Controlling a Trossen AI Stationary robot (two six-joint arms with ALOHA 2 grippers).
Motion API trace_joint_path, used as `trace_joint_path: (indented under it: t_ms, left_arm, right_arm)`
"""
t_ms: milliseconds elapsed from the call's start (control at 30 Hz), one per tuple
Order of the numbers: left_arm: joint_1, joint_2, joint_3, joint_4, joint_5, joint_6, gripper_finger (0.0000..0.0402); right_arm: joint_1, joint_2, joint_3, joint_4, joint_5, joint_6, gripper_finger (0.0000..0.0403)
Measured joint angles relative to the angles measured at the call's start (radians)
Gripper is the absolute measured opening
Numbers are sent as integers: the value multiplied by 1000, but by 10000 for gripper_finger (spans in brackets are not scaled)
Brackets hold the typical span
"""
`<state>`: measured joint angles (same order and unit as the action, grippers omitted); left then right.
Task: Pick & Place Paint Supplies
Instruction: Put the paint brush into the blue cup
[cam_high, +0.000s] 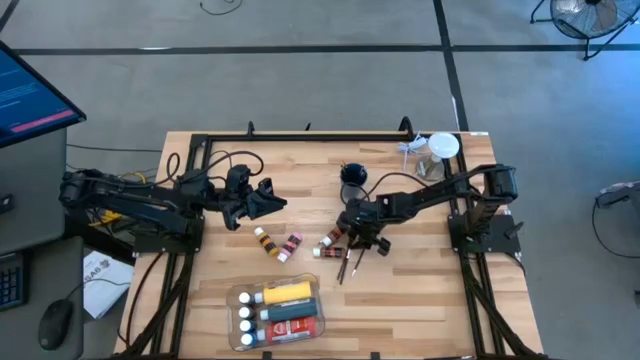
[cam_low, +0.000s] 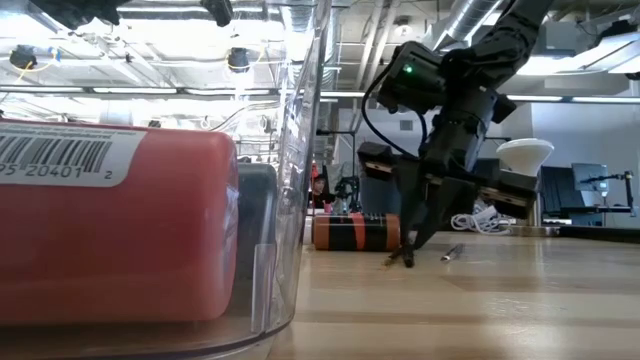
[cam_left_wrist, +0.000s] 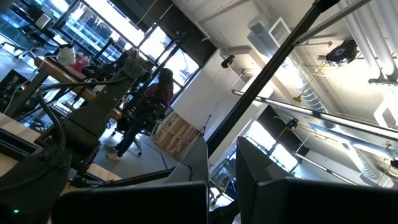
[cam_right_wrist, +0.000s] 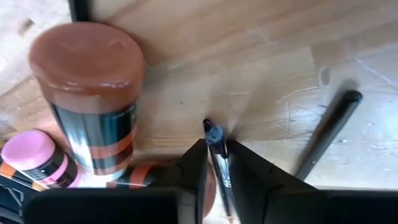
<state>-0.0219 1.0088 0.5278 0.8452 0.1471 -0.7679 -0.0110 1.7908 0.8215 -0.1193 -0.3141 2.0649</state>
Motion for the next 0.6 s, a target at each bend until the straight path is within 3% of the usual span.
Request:
trace_joint_path:
  t_ms: [400,600]
  left_arm:
    - [0,0,0,0,-8,-8,2]
    - [0,0,0,0,-10,-8,2]
  right_arm:
    - [11,-12,-1,-28,-2,-34,7]
    - [12,-22,-2,-56,-6,-57,31]
